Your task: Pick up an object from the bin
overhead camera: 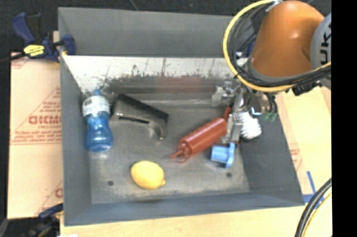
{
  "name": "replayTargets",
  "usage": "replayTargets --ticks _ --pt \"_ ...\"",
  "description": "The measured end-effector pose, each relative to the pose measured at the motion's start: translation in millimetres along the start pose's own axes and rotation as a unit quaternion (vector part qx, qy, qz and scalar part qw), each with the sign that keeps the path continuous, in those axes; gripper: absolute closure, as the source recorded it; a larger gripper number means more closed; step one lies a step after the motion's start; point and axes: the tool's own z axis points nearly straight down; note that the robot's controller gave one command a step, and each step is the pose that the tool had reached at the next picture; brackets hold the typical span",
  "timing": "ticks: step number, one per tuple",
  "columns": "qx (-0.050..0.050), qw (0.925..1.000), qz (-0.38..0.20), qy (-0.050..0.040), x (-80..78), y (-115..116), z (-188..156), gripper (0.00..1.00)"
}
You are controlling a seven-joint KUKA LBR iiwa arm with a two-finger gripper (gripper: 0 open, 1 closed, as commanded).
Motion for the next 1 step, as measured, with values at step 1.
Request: replayTargets --ticks 1 --pt "0.000 1.0000 -0.001 -0.0039 -1.4 0.0 -4.0 0.00"
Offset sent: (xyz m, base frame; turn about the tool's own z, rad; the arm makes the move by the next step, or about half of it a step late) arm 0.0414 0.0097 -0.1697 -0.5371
